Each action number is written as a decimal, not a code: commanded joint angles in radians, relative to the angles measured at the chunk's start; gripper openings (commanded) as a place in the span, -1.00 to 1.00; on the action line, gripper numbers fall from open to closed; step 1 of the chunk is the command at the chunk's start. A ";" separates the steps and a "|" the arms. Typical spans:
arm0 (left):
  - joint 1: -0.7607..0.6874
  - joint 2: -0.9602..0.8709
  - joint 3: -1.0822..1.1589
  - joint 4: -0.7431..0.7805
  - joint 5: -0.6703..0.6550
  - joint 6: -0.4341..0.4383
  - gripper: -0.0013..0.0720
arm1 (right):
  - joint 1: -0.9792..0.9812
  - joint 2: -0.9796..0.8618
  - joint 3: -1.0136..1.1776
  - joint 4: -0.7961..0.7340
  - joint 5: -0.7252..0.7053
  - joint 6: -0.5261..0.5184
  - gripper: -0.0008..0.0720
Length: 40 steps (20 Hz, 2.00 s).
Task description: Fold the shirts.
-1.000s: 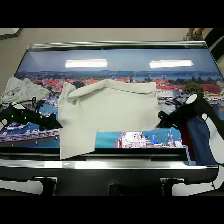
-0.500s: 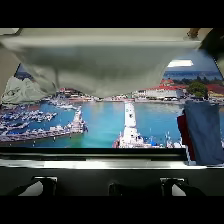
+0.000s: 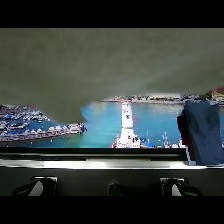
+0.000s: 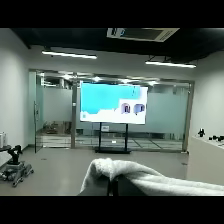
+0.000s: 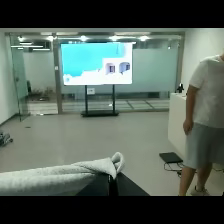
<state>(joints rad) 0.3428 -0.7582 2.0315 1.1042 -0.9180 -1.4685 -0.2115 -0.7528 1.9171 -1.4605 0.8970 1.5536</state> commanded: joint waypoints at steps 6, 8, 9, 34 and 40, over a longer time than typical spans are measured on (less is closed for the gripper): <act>-0.007 -0.262 -0.046 0.034 -0.342 -0.024 -0.89 | 0.001 -0.261 0.005 -0.018 0.496 0.073 -0.85; -0.038 -0.387 -0.179 0.034 -0.411 0.014 -0.89 | 0.001 -0.455 -0.005 0.023 0.647 0.032 -0.85; -0.060 -0.451 -0.274 0.034 -0.390 0.041 -0.89 | 0.008 -0.563 -0.019 0.048 0.682 0.032 -0.85; -0.188 -0.987 -0.588 0.164 -0.697 0.069 -0.88 | 0.109 -1.151 -0.101 -0.044 0.756 0.098 -0.84; -0.158 -0.972 -0.570 0.164 -0.723 0.049 0.27 | 0.108 -1.143 -0.105 0.042 0.773 0.099 0.13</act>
<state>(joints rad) 0.1673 -1.7401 1.4494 1.2694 -1.5917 -1.4113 -0.1040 -1.9095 1.8122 -1.4658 1.6199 1.6714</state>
